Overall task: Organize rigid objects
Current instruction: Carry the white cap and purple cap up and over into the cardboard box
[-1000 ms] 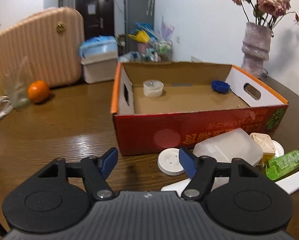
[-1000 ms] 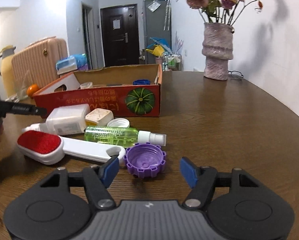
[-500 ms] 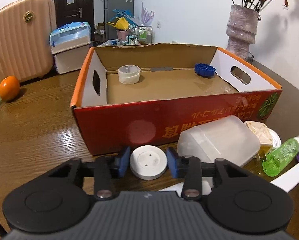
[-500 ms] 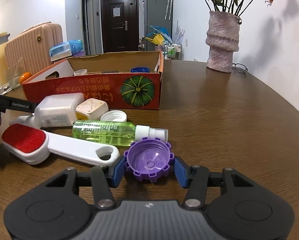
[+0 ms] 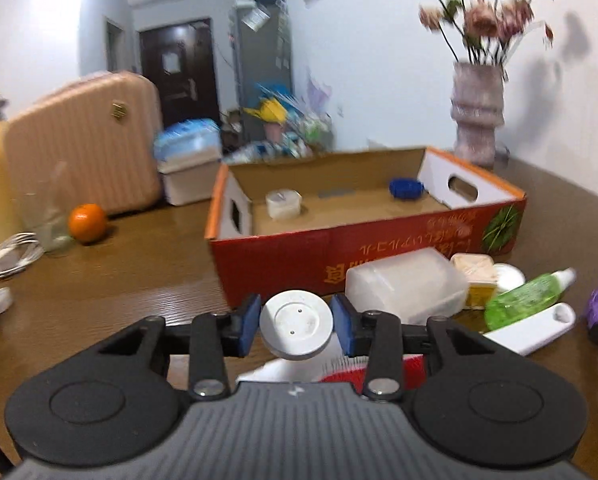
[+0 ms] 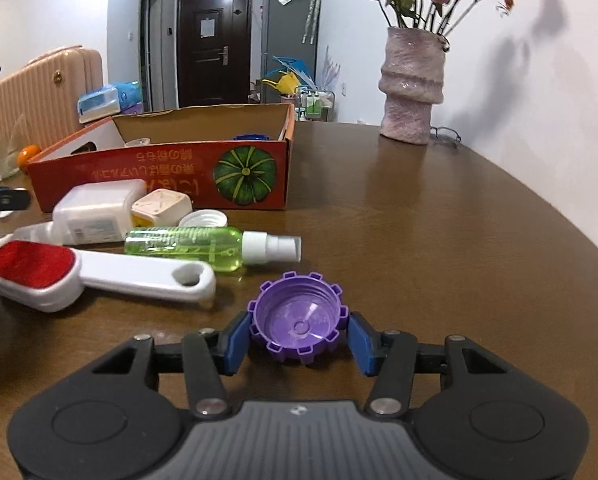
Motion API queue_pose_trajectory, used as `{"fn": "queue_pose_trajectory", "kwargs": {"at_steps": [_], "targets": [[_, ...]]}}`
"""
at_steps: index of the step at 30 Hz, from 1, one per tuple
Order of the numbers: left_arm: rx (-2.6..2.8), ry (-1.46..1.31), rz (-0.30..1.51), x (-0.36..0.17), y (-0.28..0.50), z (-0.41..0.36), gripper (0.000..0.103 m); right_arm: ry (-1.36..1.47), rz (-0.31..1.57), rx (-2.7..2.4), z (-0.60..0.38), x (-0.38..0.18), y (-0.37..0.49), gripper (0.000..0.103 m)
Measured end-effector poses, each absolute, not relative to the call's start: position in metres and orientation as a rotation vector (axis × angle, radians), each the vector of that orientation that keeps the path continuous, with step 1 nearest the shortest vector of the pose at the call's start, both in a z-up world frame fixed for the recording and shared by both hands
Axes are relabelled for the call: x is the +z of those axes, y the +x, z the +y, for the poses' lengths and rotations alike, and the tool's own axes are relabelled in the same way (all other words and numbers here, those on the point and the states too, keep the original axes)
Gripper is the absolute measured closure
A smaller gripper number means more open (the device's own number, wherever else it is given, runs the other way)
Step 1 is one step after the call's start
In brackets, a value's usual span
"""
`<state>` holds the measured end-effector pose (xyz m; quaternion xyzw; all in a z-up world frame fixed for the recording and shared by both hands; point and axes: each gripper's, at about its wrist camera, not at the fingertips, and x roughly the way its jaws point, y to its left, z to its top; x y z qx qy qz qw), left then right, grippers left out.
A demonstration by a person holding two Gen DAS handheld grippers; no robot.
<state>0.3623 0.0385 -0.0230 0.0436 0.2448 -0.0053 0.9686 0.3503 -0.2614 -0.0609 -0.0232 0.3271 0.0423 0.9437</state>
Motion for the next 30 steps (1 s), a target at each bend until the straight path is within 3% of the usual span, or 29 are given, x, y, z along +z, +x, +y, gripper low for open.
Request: {"fn": "queue_pose_trajectory", "kwargs": {"at_steps": [18,30], "targets": [[0.115,0.019,0.260,0.028,0.161,0.043,0.063,-0.022,0.367,0.197,-0.232,0.006,0.212,0.052],[0.076,-0.013,0.192,0.037,0.094,0.031,0.063,-0.041,0.236,0.291,-0.215,0.034,0.133,0.052]]}}
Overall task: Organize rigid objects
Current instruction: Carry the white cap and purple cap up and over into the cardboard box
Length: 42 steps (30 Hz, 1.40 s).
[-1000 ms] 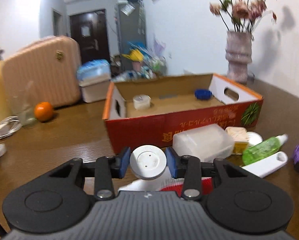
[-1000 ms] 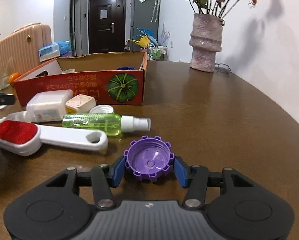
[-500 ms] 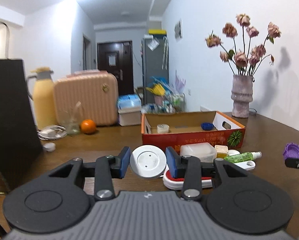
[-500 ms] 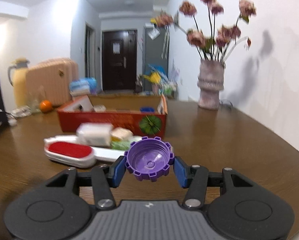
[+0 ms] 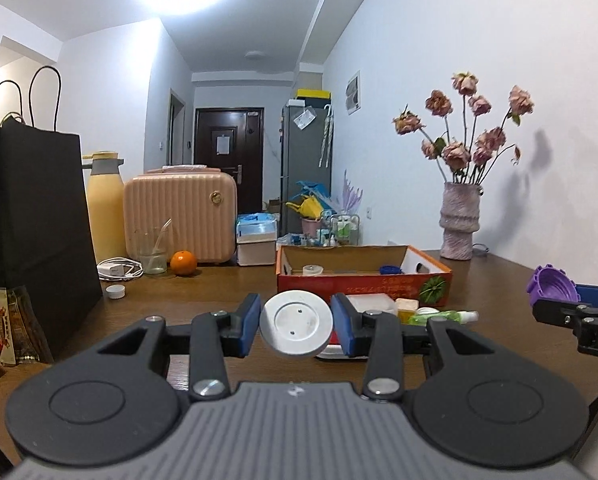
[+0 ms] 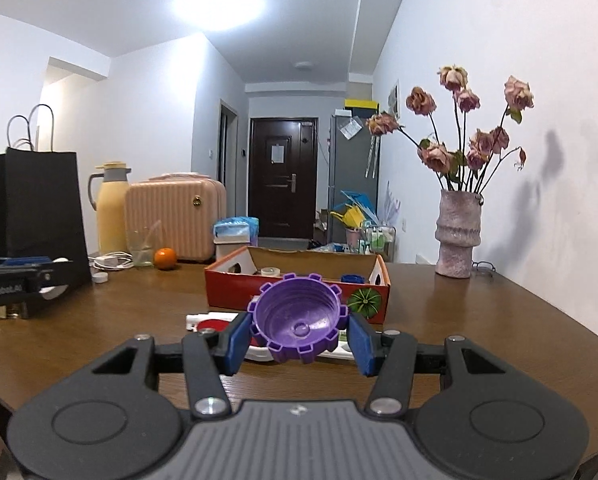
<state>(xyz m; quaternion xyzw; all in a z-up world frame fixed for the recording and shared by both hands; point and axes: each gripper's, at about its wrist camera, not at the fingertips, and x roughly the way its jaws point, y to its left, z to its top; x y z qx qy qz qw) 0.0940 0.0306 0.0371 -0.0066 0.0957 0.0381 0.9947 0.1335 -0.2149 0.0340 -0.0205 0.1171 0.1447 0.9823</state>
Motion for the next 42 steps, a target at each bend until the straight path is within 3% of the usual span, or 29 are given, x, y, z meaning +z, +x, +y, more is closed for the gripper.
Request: {"fn": "queue_pose_trajectory", "kwargs": {"at_steps": [9,21,33,42], "targets": [[0.045,-0.008,0.171,0.039,0.088,0.024,0.063,-0.075,0.205,0.301,-0.213,0.039,0.117,0.052],[0.075,-0.003,0.181,0.039,0.131,0.027,0.063,-0.069,0.216,0.305,-0.207,0.037,0.160,0.052],[0.072,0.013,0.216,0.053,0.256,0.031,0.063,-0.050,0.261,0.319,-0.204,0.050,0.272,0.052],[-0.007,0.033,0.311,0.068,0.391,0.034,0.063,-0.015,0.335,0.389,-0.201,0.065,0.392,0.052]]}}
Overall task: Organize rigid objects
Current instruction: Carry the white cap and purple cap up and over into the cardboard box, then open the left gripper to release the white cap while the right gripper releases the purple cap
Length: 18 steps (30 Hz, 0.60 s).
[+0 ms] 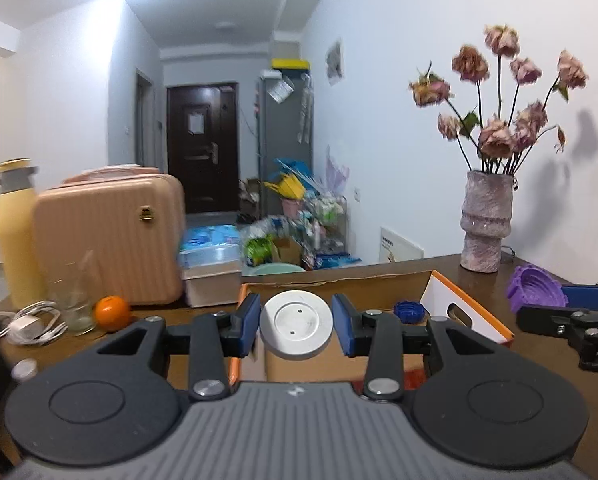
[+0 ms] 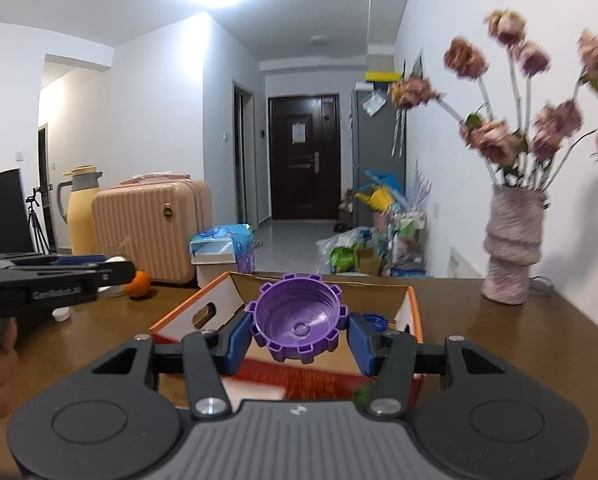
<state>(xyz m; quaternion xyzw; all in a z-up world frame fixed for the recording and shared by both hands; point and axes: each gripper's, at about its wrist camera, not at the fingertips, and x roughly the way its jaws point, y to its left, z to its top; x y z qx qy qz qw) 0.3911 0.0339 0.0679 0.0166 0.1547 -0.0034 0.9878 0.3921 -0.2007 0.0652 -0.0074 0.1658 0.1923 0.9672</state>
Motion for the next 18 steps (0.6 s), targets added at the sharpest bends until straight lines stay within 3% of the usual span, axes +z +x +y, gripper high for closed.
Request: {"fn": "queue_pose_trajectory", "kwargs": {"at_steps": [8,18], "targets": [[-0.108,-0.022,0.538,0.065,0.542,0.029,0.063,-0.022,0.475,0.455,-0.180,0.064,0.522,0.052],[-0.115,-0.023,0.874,-0.007,0.693,0.024,0.063,-0.076,0.807,0.523,-0.146,0.014,0.666,0.052]]}}
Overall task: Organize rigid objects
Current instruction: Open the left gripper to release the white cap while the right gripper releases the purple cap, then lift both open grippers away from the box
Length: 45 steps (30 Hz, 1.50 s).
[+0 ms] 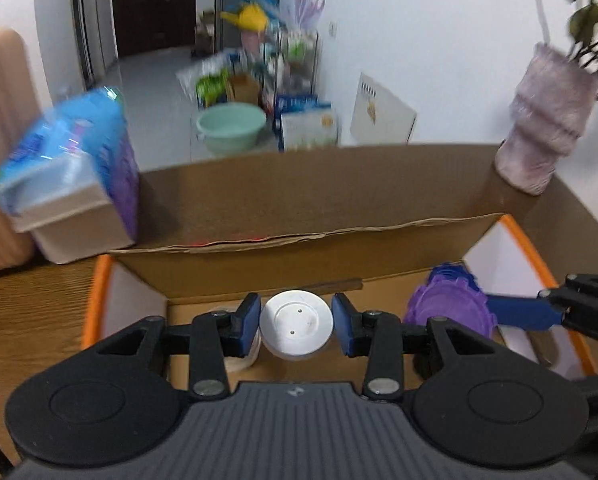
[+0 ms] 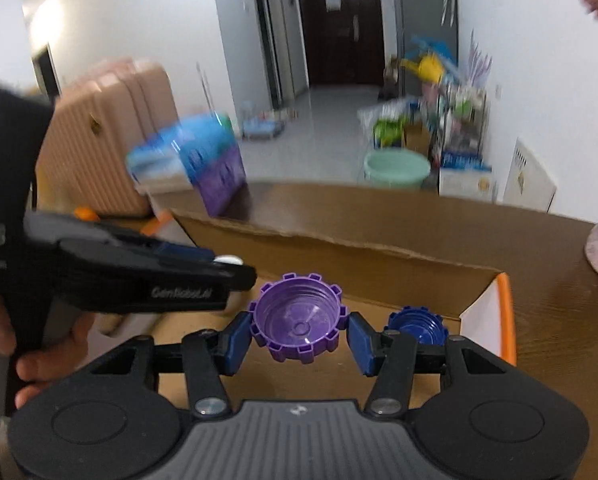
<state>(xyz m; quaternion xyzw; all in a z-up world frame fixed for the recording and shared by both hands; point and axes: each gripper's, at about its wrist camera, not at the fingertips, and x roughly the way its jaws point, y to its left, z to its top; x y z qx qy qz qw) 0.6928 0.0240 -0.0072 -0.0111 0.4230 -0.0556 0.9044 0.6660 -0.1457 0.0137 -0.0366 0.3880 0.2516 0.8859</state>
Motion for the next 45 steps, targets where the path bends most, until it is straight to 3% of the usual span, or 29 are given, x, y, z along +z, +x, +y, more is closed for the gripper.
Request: {"fn": "queue_pose_trajectory", "kwargs": {"at_steps": [8,16,24,33,45], "targets": [[-0.146,0.009,0.979,-0.044,0.725,0.014,0.063,-0.179,0.935,0.469,-0.130,-0.030,0.709,0.051],[-0.155,0.015,0.964,-0.032,0.715,0.012,0.047,-0.210,0.970,0.457,-0.124,-0.037,0.712,0.050],[-0.119,0.039,0.924,0.030,0.677,0.034,0.031,-0.219,0.928,0.430,-0.136,0.017,0.692,0.033],[-0.031,0.051,0.776,0.115,0.588,0.056,0.010,-0.156,0.832,0.396,-0.163,0.107,0.629,0.021],[-0.002,0.090,0.620,0.151,0.448,0.051,0.003,-0.144,0.704,0.359,-0.182,0.149,0.520,0.016]]}}
